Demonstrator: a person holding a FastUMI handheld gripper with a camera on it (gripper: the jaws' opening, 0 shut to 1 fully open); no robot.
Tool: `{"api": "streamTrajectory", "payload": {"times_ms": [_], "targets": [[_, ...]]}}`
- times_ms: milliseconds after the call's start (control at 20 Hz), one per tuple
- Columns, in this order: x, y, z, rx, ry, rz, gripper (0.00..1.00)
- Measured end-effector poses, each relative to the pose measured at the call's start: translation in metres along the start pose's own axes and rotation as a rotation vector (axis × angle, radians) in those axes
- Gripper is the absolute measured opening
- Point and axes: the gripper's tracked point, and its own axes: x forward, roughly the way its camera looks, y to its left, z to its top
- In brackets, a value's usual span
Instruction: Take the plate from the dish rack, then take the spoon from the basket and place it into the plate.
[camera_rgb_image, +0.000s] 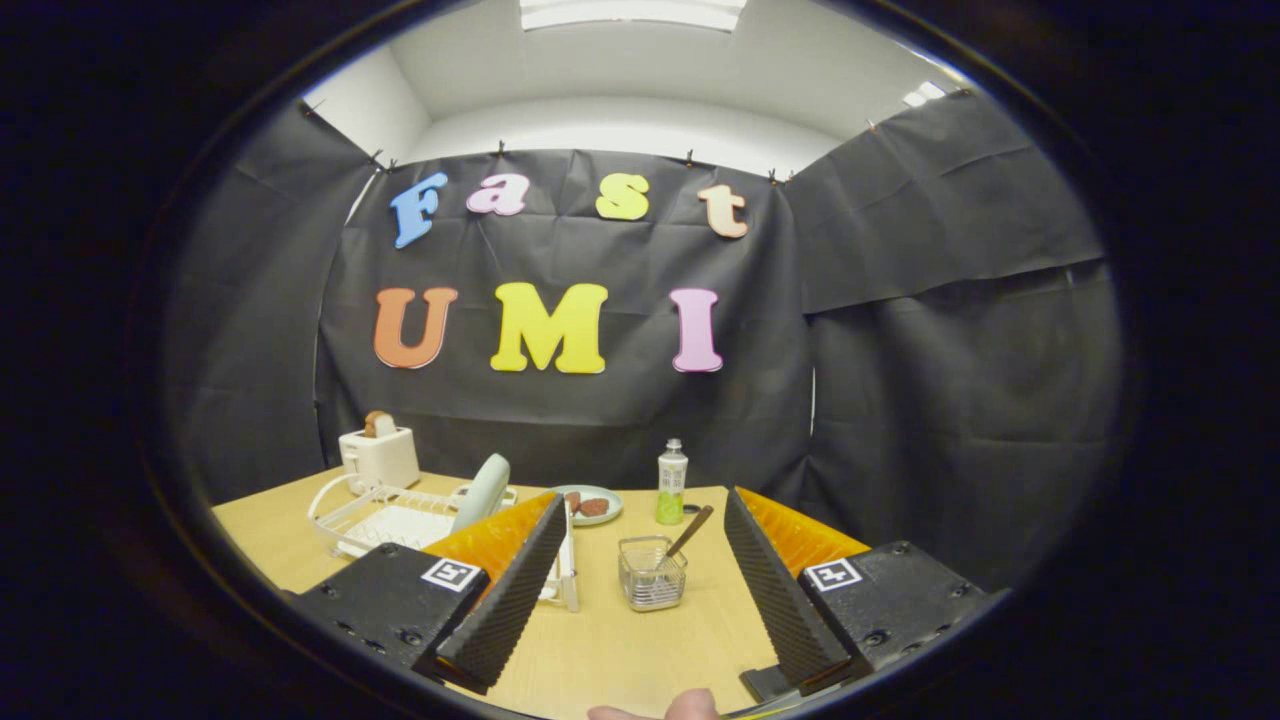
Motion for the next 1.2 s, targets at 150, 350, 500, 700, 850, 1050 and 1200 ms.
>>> {"api": "streamTrajectory", "payload": {"times_ms": [150, 350, 500, 700, 850, 1050, 1200], "targets": [[0.003, 0.006, -0.003, -0.01, 0.013, 0.014, 1.0], [0.01, 0.013, -0.001, -0.023, 0.011, 0.026, 1.0], [0.025, 0.025, 0.017, -0.021, 0.01, 0.062, 1.0], [0.054, 0.047, 0.051, -0.048, 0.052, 0.128, 1.0], [0.079, 0.066, 0.071, -0.055, 0.126, 0.175, 1.0], [0.123, 0.099, 0.089, -0.075, 0.266, 0.224, 1.0], [0.163, 0.13, 0.087, -0.083, 0.439, 0.263, 1.0]]}}
